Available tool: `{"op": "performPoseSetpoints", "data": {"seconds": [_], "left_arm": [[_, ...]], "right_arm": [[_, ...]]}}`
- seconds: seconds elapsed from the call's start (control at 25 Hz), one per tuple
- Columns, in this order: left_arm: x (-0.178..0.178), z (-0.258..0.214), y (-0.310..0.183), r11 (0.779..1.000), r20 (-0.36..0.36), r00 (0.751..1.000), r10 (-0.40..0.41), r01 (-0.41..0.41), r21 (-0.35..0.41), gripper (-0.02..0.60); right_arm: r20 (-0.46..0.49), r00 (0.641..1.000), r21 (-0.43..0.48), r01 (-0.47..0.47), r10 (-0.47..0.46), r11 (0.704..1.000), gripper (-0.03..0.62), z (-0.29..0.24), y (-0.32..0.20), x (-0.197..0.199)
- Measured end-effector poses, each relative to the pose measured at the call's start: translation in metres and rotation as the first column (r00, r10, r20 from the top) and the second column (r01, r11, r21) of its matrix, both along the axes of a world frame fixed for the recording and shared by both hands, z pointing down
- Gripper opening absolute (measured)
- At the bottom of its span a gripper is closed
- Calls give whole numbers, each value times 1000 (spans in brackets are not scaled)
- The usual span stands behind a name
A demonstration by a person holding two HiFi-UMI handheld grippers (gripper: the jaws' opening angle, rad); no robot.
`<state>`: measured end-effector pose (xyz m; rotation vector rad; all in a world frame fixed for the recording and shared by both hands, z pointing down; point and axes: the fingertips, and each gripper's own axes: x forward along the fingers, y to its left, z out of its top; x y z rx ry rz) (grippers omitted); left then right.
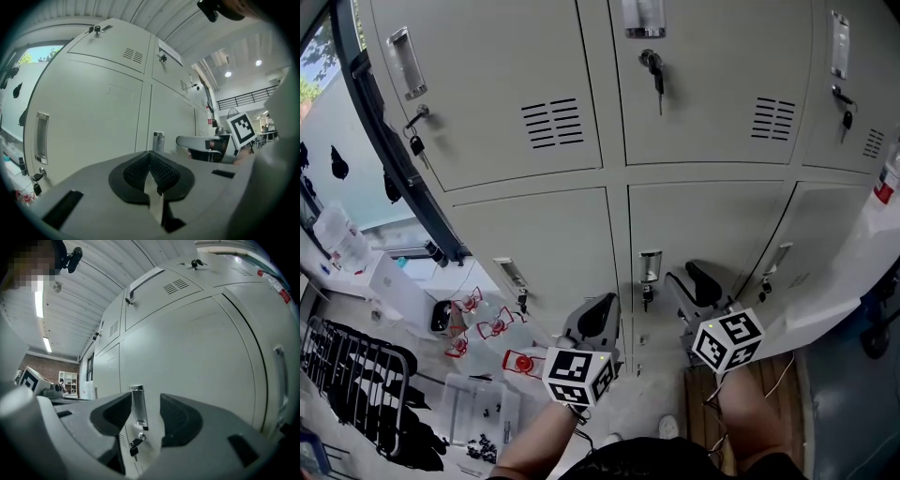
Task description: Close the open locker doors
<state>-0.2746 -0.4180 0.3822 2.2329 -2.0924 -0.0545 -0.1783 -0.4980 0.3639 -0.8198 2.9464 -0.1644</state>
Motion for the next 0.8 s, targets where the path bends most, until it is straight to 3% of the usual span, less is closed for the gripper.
{"op": "performPoseSetpoints", "data": {"seconds": [0.2, 0.4, 0.8], "left_arm": [[4, -1, 5, 1000, -11, 1000, 22, -22, 3, 3], [14, -1, 8, 997, -14, 997, 72, -72, 3, 2], [45, 8, 24, 971, -21, 971, 239, -239, -10, 3]], "right_arm": [[-25, 999, 31, 41, -40, 999, 144, 2, 19, 0], [-36, 999, 48, 1, 1, 999, 2, 2, 29, 12], [-57, 991, 58, -119, 122, 991, 0, 8, 66, 45]]}}
